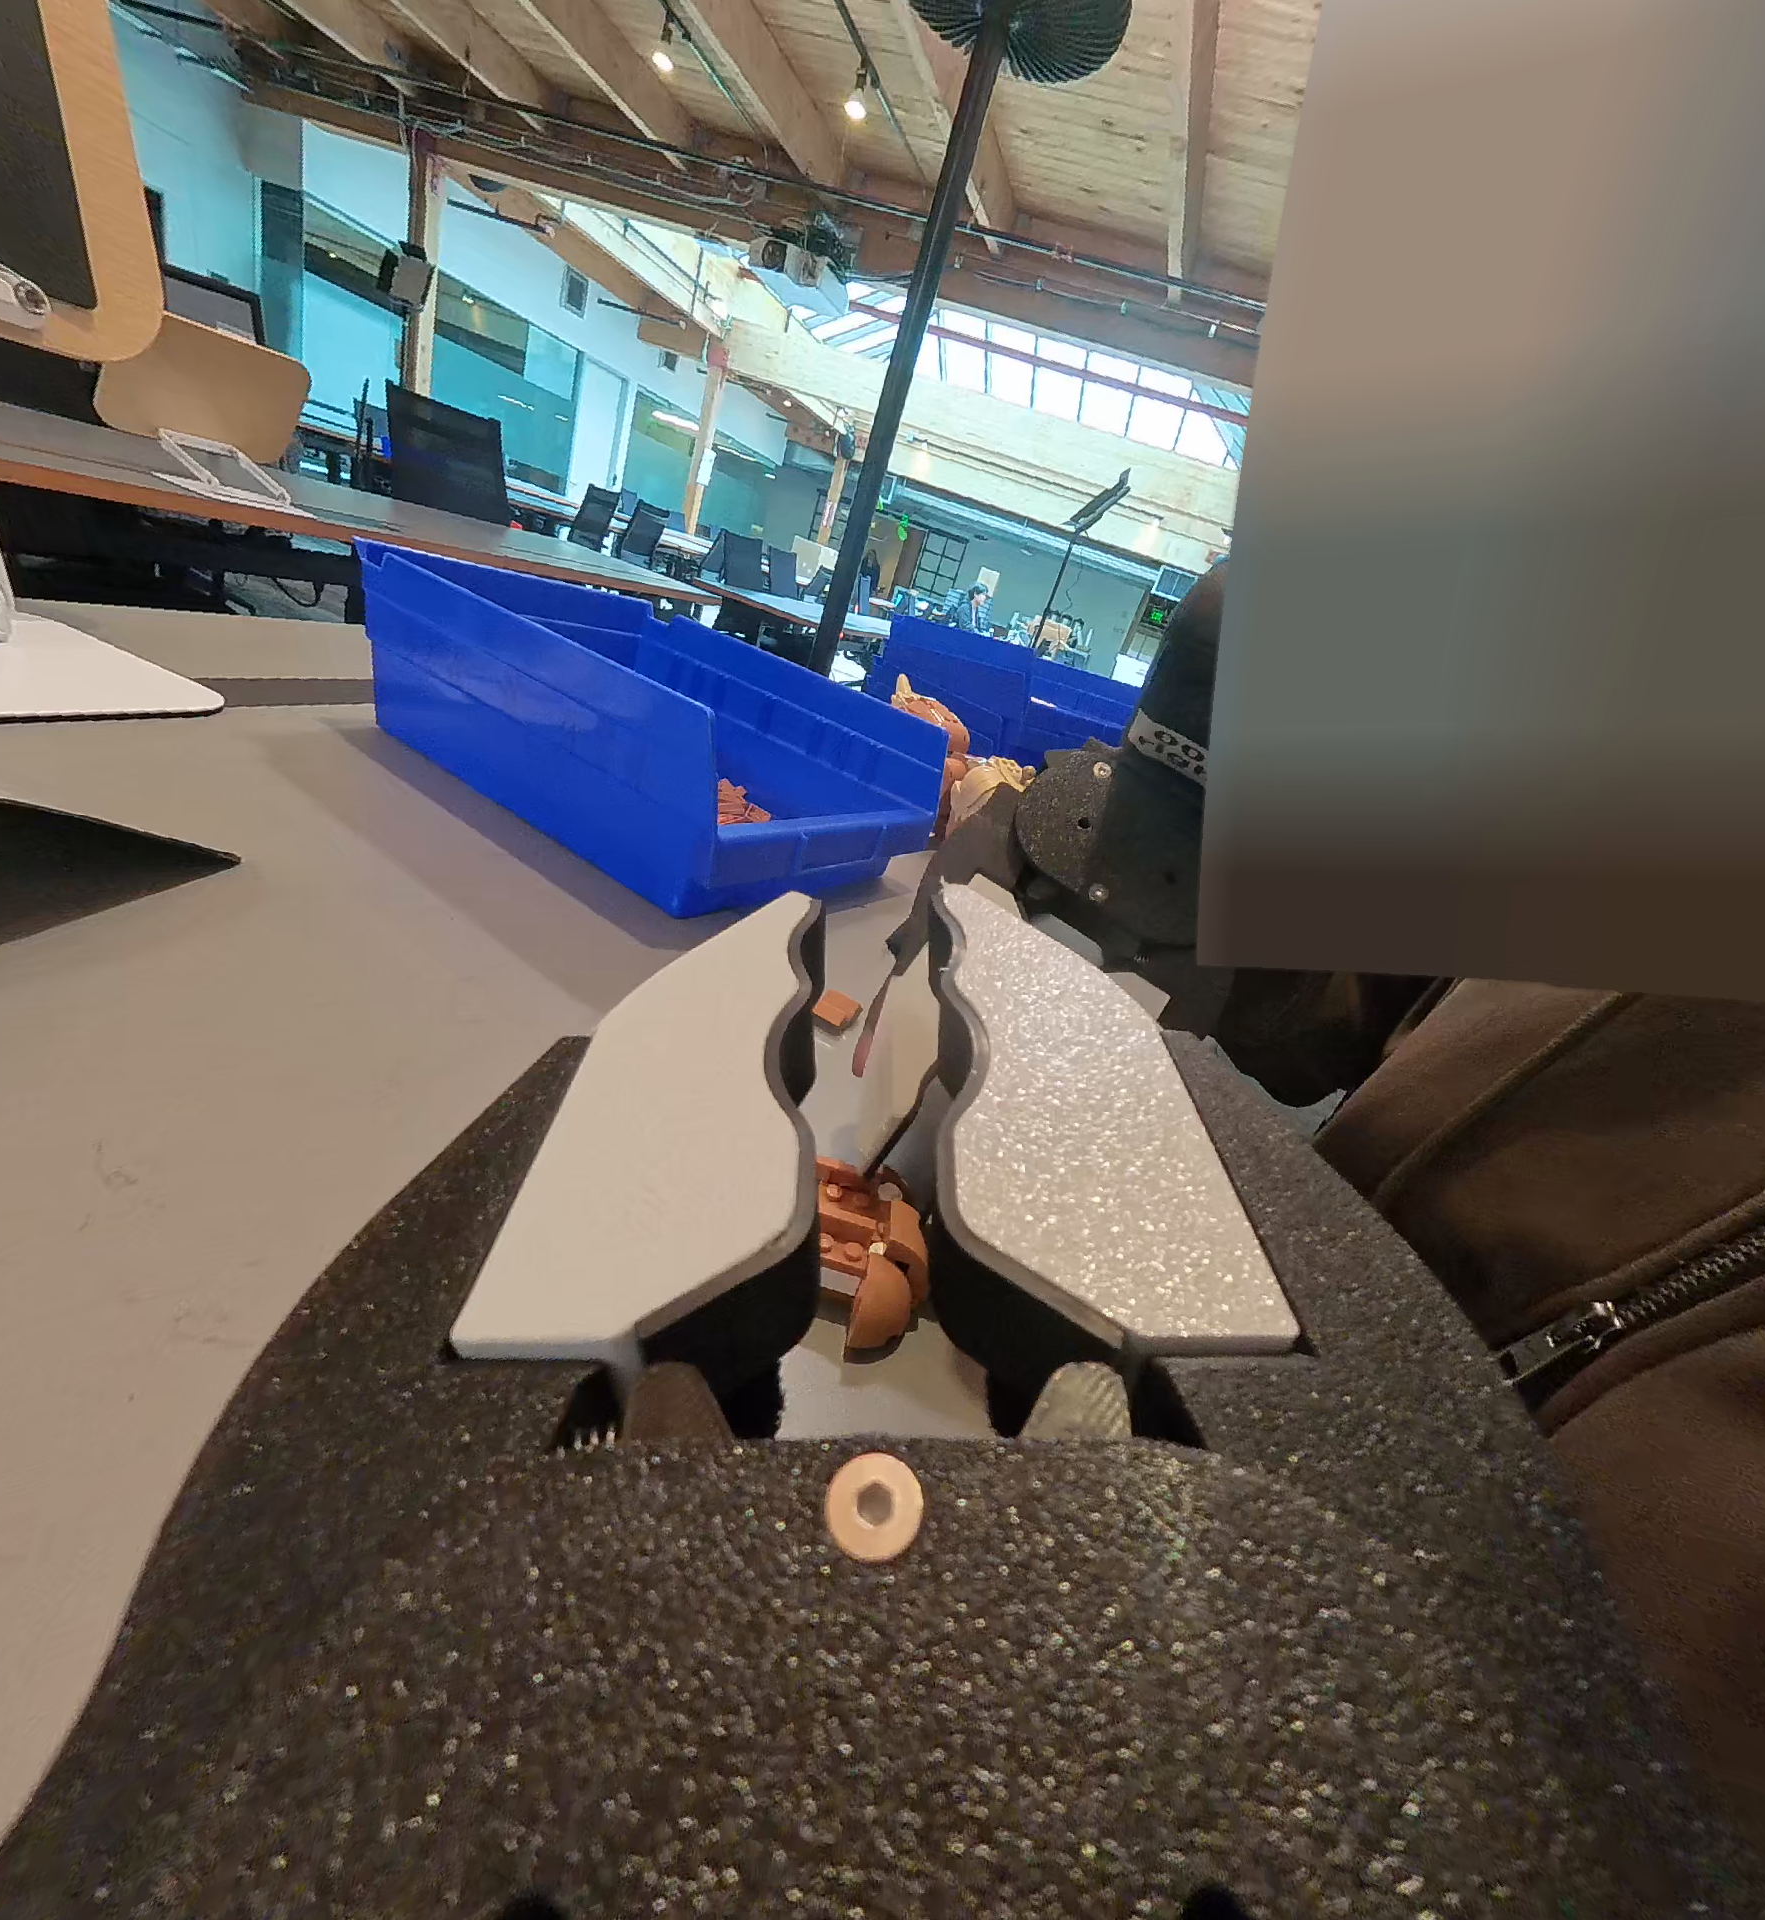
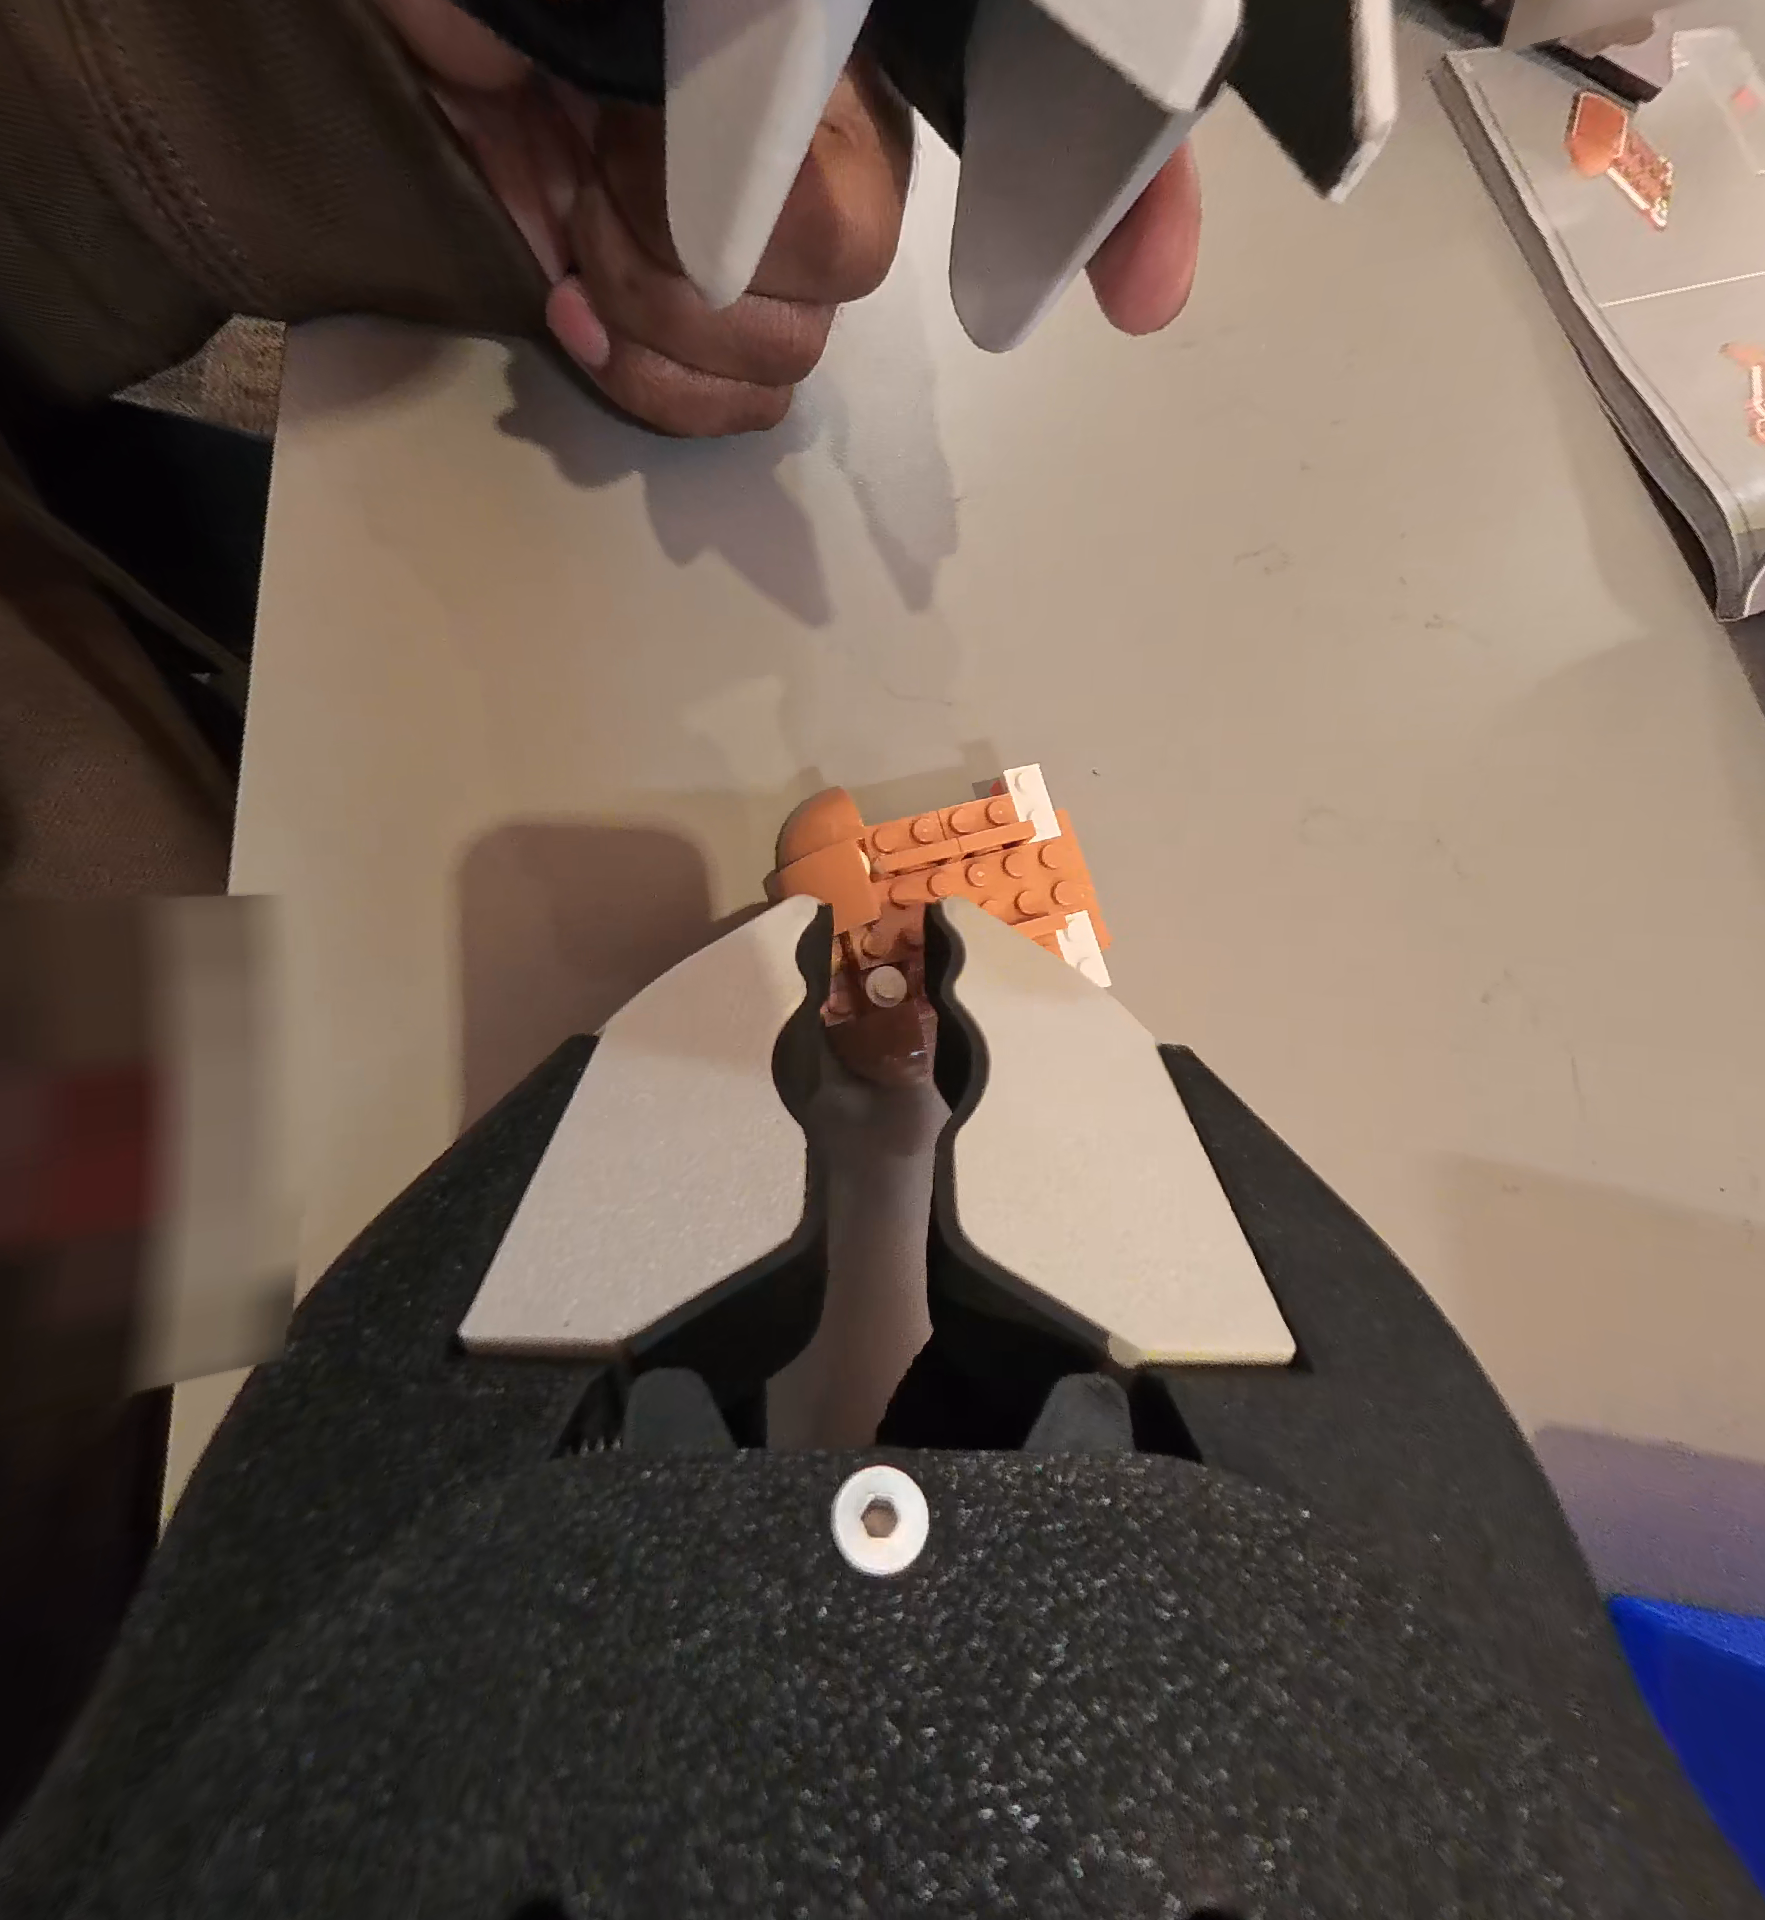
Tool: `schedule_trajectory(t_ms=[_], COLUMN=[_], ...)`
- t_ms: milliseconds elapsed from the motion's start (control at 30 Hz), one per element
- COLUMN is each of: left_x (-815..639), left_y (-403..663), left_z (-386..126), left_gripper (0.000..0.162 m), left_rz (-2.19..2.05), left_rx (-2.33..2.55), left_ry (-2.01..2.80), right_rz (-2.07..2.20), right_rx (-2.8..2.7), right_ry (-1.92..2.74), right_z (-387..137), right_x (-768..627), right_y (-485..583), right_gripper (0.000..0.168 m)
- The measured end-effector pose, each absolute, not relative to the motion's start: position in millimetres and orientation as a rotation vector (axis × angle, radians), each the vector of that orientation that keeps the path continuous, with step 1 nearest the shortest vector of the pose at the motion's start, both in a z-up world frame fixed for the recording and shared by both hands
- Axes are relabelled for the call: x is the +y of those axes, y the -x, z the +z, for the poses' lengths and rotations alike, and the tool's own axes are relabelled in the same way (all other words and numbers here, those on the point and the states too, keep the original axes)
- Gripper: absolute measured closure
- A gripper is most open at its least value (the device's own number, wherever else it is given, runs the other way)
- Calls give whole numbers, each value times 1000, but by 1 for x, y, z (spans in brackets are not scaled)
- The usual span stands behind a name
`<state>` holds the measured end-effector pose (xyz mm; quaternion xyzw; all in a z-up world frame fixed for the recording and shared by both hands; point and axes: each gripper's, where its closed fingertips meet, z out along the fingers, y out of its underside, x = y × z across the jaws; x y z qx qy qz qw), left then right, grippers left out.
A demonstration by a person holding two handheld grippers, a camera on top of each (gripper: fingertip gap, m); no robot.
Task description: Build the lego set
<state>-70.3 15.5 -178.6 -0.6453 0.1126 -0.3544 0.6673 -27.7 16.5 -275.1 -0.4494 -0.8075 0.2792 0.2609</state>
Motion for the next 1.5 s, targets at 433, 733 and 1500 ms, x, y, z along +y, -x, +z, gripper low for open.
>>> schedule_trajectory(t_ms=[433, 733, 1500], left_x=[17, 18, 30], left_y=[71, 70, 88], left_z=[-179, -181, -242], left_gripper=[143, 142, 121], left_rz=[-803, -809, -668], left_rx=[248, 248, 959], left_ry=[1460, 1474, 1810], right_rz=[758, 741, 701], right_rx=[-2073, -2036, -2065], right_ry=[1249, 1254, 1394], right_z=[-274, -272, -293], right_x=[20, 23, 56], right_y=[35, 32, 19], right_gripper=[141, 136, 136])
